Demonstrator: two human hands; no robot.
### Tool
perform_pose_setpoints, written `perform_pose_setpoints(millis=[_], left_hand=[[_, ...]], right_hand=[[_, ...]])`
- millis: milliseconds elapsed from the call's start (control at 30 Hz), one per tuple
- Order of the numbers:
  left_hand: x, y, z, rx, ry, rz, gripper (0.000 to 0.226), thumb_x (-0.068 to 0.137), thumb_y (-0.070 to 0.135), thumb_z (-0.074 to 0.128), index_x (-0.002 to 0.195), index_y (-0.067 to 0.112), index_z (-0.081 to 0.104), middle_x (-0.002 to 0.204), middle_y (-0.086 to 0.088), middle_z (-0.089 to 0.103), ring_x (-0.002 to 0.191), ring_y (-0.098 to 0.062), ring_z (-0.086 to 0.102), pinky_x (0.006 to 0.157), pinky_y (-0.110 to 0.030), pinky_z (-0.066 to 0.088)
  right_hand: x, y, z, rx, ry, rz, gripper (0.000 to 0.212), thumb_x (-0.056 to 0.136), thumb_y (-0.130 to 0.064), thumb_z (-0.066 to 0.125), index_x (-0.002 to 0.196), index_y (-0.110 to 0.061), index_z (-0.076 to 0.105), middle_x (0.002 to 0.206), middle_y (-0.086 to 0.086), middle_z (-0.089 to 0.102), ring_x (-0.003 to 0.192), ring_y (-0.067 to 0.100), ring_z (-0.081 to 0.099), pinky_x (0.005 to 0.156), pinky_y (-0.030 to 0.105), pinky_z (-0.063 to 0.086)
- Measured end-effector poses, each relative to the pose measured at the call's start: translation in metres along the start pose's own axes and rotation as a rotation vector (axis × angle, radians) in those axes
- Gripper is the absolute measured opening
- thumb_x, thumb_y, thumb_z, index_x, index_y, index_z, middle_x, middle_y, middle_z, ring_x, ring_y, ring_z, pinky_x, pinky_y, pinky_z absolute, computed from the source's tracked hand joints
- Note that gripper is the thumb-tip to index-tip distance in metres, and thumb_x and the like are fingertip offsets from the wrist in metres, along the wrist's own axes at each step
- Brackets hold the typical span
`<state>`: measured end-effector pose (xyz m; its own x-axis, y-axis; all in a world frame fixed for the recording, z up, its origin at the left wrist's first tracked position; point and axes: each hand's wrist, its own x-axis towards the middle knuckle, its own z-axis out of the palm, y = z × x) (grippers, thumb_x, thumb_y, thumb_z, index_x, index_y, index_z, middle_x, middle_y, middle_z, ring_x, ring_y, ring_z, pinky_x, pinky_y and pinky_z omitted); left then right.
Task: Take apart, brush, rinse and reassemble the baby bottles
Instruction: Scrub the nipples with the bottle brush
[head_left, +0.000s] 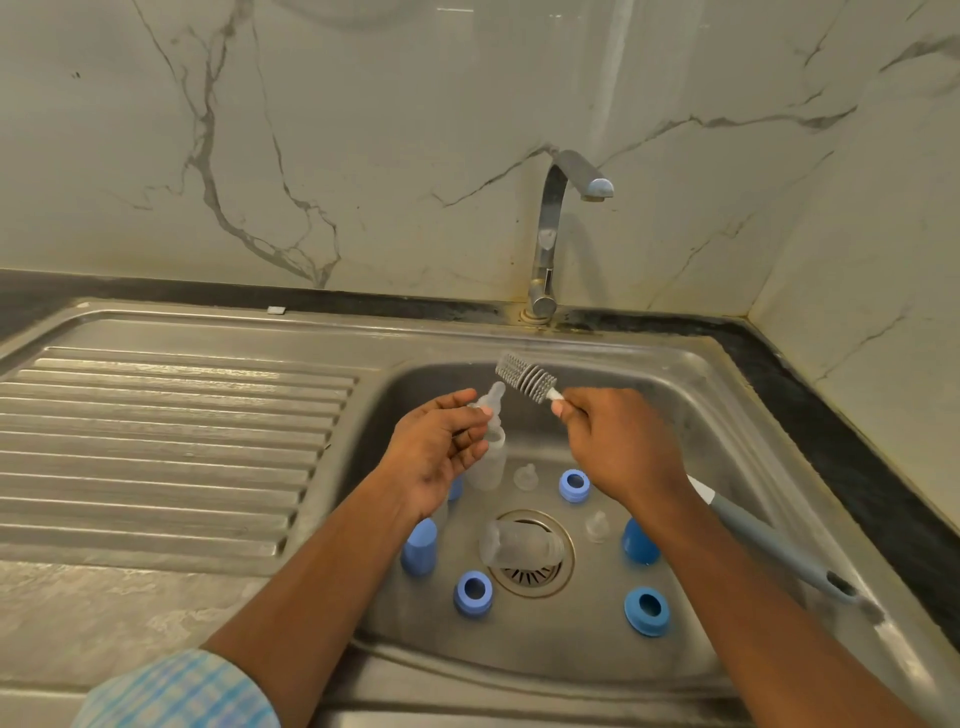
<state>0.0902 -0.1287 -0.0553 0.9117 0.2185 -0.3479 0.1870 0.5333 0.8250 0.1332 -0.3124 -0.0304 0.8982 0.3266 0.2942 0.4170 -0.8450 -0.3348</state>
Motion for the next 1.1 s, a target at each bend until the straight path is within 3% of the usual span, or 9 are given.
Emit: perform_pose_setpoints(millis=[67,200,300,433,533,667,867,933,1100], left_hand=[[0.002,0.0,-0.003,-0.031,0.065,0.032,0.028,0.087,0.001,0.071,0.113,0.01,0.067,0.083,-0.007,0.077,0.068,-0.011,0.072,0.059,-0.022,0.058],[0.003,0.0,-0.003,-0.028,0.098,0.082,0.025,0.089,-0.001,0.066,0.114,0.005,0.068,0.088,-0.008,0.077,0.076,-0.013,0.075,0.061,-0.02,0.058],[0.0,0.002,0.001,-0.005,0.012,0.131,0.031,0.086,-0.004,0.069,0.115,0.006,0.068,0.098,-0.011,0.077,0.087,-0.017,0.075,0.07,-0.021,0.059],[-0.004,-0.001,0.006,-0.007,-0.004,0.14,0.033,0.083,-0.005,0.072,0.114,0.006,0.068,0.103,-0.014,0.076,0.092,-0.022,0.075,0.07,-0.024,0.06],[0.001,-0.002,0.0,-0.018,0.079,0.156,0.033,0.083,-0.003,0.073,0.115,0.006,0.067,0.101,-0.013,0.076,0.089,-0.021,0.075,0.069,-0.023,0.06],[0.001,-0.002,0.001,0.038,0.012,0.211,0.038,0.084,-0.006,0.071,0.12,0.003,0.065,0.102,-0.013,0.076,0.097,-0.024,0.074,0.082,-0.031,0.059],[-0.003,-0.003,0.007,0.033,0.016,0.241,0.04,0.079,-0.008,0.075,0.112,0.009,0.061,0.088,-0.011,0.077,0.087,-0.023,0.075,0.071,-0.028,0.06],[-0.001,-0.003,0.004,0.028,0.067,0.245,0.041,0.078,-0.006,0.076,0.113,0.009,0.061,0.092,-0.011,0.077,0.087,-0.023,0.076,0.073,-0.029,0.061],[0.0,-0.003,0.004,0.057,0.079,0.291,0.04,0.078,-0.011,0.074,0.111,0.007,0.061,0.091,-0.011,0.077,0.088,-0.024,0.075,0.076,-0.03,0.06]], right_hand=[[-0.002,0.0,-0.003,0.089,0.026,-0.049,0.04,0.1,-0.036,0.048,0.061,-0.029,0.04,0.052,-0.006,0.042,0.052,0.015,0.042,0.051,0.03,0.026],[-0.008,-0.009,0.005,0.092,-0.161,-0.173,0.037,0.099,-0.036,0.05,0.065,-0.024,0.05,0.053,-0.004,0.047,0.051,0.013,0.044,0.05,0.03,0.031],[-0.001,-0.008,0.006,0.054,-0.09,-0.075,0.033,0.101,-0.037,0.047,0.069,-0.028,0.05,0.056,-0.006,0.049,0.055,0.015,0.049,0.054,0.031,0.035],[0.003,0.0,-0.006,-0.115,-0.009,0.048,0.032,0.102,-0.037,0.041,0.074,-0.024,0.048,0.065,-0.003,0.052,0.066,0.026,0.055,0.058,0.033,0.035],[-0.004,-0.006,-0.012,0.004,0.004,-0.09,0.033,0.101,-0.036,0.045,0.069,-0.027,0.045,0.057,-0.006,0.046,0.056,0.016,0.047,0.052,0.032,0.03],[-0.006,-0.02,-0.004,0.005,-0.11,-0.166,0.031,0.101,-0.035,0.046,0.071,-0.026,0.049,0.057,-0.005,0.046,0.055,0.013,0.046,0.052,0.031,0.031],[0.001,-0.011,-0.015,-0.163,0.025,0.057,0.03,0.103,-0.037,0.039,0.077,-0.024,0.048,0.07,-0.002,0.052,0.068,0.026,0.052,0.061,0.032,0.033],[-0.002,-0.009,-0.017,-0.081,0.051,0.002,0.033,0.102,-0.037,0.042,0.073,-0.023,0.048,0.062,-0.005,0.049,0.064,0.024,0.052,0.057,0.032,0.03],[-0.006,-0.017,-0.004,0.003,-0.099,-0.132,0.035,0.101,-0.037,0.047,0.066,-0.028,0.045,0.055,-0.006,0.046,0.054,0.013,0.045,0.054,0.031,0.029]])
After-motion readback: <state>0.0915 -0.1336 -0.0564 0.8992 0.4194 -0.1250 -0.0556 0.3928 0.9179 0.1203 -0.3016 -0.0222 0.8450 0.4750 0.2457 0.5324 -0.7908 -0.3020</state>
